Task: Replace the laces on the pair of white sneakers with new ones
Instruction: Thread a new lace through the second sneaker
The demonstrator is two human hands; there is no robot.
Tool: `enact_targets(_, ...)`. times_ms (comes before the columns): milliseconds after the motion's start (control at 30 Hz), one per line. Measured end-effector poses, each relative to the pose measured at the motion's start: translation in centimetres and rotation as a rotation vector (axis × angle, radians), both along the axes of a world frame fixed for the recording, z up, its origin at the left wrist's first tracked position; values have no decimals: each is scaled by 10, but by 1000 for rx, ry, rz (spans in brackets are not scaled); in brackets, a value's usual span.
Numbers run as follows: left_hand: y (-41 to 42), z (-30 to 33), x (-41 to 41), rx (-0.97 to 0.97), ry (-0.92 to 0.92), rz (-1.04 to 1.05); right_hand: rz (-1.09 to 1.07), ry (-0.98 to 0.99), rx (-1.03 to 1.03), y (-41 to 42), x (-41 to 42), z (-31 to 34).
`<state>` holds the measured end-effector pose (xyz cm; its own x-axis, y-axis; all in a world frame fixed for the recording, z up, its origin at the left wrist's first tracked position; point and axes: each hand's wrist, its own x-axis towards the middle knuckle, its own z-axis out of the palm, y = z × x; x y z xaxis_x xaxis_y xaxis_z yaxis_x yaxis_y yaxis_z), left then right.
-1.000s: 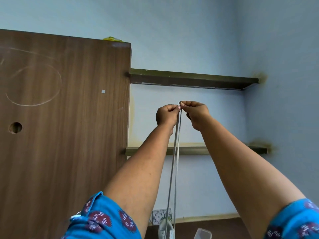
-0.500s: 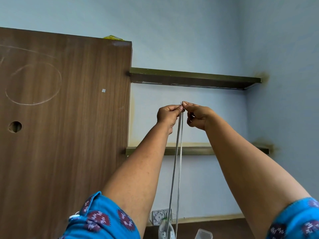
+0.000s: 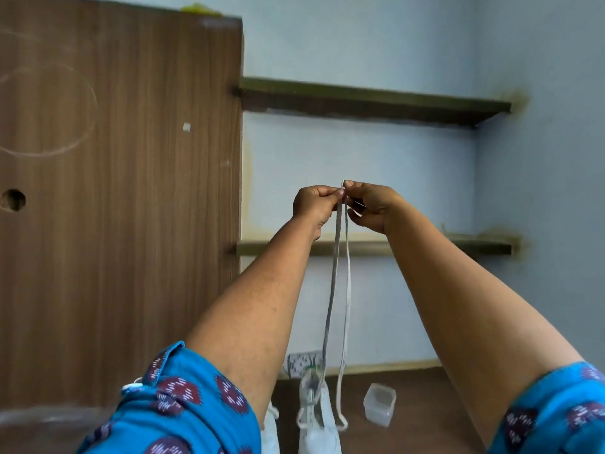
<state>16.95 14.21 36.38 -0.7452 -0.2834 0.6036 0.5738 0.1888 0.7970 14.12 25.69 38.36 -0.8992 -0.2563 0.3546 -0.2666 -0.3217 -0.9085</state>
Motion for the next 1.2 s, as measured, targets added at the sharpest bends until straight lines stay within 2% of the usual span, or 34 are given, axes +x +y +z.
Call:
enact_targets(133, -26, -93, -39, -92, -247, 145, -145, -110, 26, -16, -45, -82)
enact_targets(200, -44, -155, -58, -219, -446, 233, -317, -104, 75, -18, -75, -136)
enact_targets(267, -63, -221, -73, -439, -702, 303, -488, -61, 232, -19, -109, -197)
enact_targets(367, -86, -314, -84, -722, -1055, 335, -441, -86, 446, -23, -145, -288)
enact_targets(433, -96, -361, -93, -847, -1178, 332, -363, -119, 607, -30, -158, -342)
enact_targets(500, -100, -392, -102, -934, -1198, 317, -307, -147, 746, -38, -159, -385)
enact_targets(600, -96, -414, -117, -895, -1131, 322, -161, -228, 724, -50, -153, -432)
enact_targets(733, -82, -420, -124, -590, -848, 410, -287, -43, 762, -50, -137, -461)
enact_targets(800, -79, -423, -125, -473, -789, 426, -322, 66, 770, -50, -135, -464)
enact_targets(933, -79, -428, -129, -534, -828, 425, -251, 191, 918, -50, -138, -461)
enact_targets(1067, -75, -424, -129, -539, -786, 441, -281, 262, 964, -54, -136, -465)
enact_targets(1133, -77, -427, -129, -452, -796, 398, -292, 256, 952, -60, -136, -467)
enact_targets(1200, -81, -431, -127, -288, -825, 325, -303, 161, 920, -65, -136, -468)
